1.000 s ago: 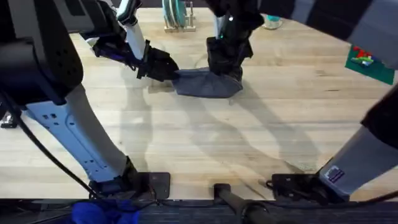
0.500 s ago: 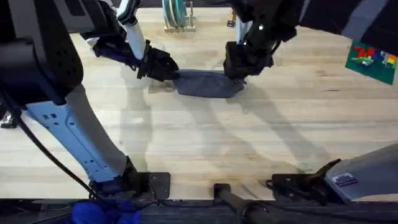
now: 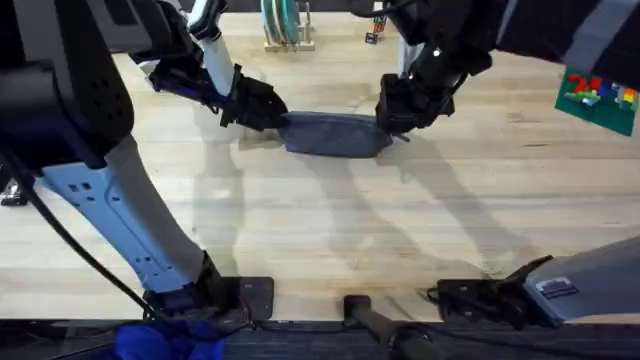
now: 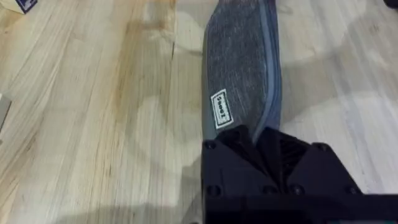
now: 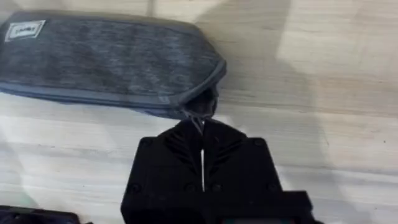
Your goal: Unzip the bag, pick up the pens from the table one at a time and place them inside, then zip the bag closed.
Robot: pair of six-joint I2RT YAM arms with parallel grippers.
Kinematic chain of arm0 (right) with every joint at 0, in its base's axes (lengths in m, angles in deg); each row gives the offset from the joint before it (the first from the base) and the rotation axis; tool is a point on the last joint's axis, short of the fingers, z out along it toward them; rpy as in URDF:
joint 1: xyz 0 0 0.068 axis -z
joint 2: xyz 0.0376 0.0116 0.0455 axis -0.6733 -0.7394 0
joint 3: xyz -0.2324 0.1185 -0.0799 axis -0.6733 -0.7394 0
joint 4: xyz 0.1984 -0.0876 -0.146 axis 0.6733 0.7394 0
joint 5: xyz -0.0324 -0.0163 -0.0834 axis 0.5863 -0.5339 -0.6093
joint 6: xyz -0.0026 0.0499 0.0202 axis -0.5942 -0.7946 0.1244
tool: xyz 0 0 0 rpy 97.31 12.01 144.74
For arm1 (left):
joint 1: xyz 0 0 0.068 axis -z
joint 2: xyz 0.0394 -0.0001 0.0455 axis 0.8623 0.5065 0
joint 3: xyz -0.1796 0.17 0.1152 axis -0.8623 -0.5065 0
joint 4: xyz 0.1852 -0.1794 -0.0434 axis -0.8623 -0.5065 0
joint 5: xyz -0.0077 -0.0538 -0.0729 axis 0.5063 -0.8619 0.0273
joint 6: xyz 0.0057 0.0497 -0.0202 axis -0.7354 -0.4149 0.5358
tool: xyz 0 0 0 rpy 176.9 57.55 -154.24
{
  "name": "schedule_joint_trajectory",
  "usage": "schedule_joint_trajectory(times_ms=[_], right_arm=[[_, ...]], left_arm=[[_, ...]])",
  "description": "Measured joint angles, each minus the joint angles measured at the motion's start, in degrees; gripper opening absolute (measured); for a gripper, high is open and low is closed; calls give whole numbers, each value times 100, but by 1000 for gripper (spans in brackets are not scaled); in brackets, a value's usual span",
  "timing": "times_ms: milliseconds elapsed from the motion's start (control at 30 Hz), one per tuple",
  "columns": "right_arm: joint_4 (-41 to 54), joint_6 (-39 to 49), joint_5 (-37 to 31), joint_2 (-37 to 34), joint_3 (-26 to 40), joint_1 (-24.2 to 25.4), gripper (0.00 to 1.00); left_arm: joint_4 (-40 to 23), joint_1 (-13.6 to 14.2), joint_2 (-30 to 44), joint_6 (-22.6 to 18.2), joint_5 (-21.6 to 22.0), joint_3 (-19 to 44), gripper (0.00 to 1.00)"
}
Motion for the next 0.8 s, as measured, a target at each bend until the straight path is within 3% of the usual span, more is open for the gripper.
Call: schedule_joint_trajectory(times_ms=[333, 800], right_arm=[[-89, 24, 165, 338, -199, 283, 33], [-743, 31, 685, 697, -1272, 914, 33]], left_arm=[[22, 57, 0, 0, -35, 0, 42], [20, 85, -2, 0, -46, 0, 42]])
